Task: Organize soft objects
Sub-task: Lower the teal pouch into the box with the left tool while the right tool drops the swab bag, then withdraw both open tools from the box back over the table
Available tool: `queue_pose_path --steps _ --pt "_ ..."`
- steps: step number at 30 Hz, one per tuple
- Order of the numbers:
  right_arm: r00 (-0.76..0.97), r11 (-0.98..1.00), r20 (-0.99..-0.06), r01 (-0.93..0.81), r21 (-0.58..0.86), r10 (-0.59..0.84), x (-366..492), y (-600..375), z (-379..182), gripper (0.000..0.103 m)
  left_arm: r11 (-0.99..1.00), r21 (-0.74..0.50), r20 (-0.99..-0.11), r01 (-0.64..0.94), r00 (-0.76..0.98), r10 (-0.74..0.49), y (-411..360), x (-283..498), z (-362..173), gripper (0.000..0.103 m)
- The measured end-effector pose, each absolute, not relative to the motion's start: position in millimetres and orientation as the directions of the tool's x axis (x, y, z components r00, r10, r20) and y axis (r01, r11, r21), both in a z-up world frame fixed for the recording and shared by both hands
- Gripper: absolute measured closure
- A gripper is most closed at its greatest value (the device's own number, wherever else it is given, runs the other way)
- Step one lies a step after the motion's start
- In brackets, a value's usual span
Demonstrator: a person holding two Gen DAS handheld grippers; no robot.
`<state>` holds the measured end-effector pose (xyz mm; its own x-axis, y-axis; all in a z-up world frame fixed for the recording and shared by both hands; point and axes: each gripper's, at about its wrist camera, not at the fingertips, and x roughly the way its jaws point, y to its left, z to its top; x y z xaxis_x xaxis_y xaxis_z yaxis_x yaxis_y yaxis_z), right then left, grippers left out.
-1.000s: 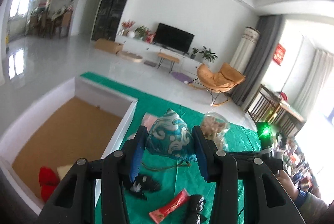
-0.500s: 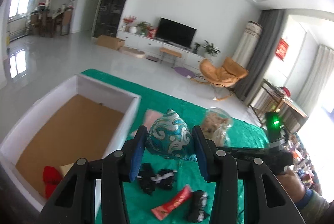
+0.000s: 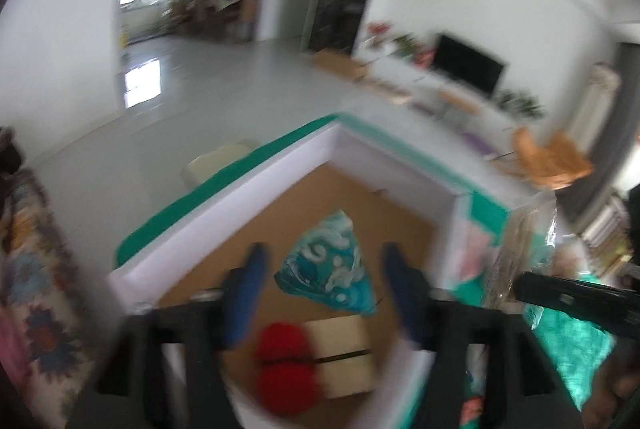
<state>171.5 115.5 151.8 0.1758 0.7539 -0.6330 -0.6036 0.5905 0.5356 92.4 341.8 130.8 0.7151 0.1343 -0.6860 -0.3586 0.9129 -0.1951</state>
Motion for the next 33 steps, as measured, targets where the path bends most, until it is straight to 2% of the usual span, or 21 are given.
queue_pose_path --steps 1,2,7,11,15,21,24,26,33 --pt "0.119 0.562 -0.631 -0.598 0.571 0.767 173 134 141 0.030 0.904 -0.174 -0.701 -0.390 0.694 0.164 347 93 122 0.004" --pt "0.091 0.553 -0.627 -0.580 0.598 0.773 174 146 131 0.025 0.893 -0.148 -0.709 -0.424 0.676 0.203 355 92 111 0.002" --pt "0.108 0.579 -0.639 -0.556 0.597 0.762 168 154 109 0.026 0.868 -0.121 -0.731 -0.481 0.635 0.250 374 74 73 0.002" --pt "0.239 0.659 -0.688 -0.607 0.444 0.685 156 122 108 0.026 0.876 -0.158 -0.716 -0.457 0.664 0.217 358 58 67 0.002" --pt "0.377 0.750 -0.721 -0.592 0.296 0.582 142 59 92 0.026 0.910 -0.213 -0.698 -0.355 0.707 0.113 313 51 73 0.002" --pt "0.530 0.868 -0.743 -0.478 0.136 0.408 95 -68 47 0.026 0.948 -0.310 -0.668 -0.064 0.724 -0.170 184 40 69 0.002" --pt "0.522 0.890 -0.775 -0.443 0.110 0.356 60 -130 24 0.026 0.951 -0.302 -0.673 0.060 0.694 -0.257 122 40 52 0.002" --pt "0.476 0.888 -0.814 -0.449 0.101 0.334 31 -155 2 0.026 0.957 -0.275 -0.698 0.097 0.664 -0.268 91 44 38 0.002" --pt "0.425 0.836 -0.867 -0.549 -0.016 0.262 -15 -161 -34 0.027 0.958 -0.246 -0.725 0.148 0.628 -0.283 38 54 4 0.002"
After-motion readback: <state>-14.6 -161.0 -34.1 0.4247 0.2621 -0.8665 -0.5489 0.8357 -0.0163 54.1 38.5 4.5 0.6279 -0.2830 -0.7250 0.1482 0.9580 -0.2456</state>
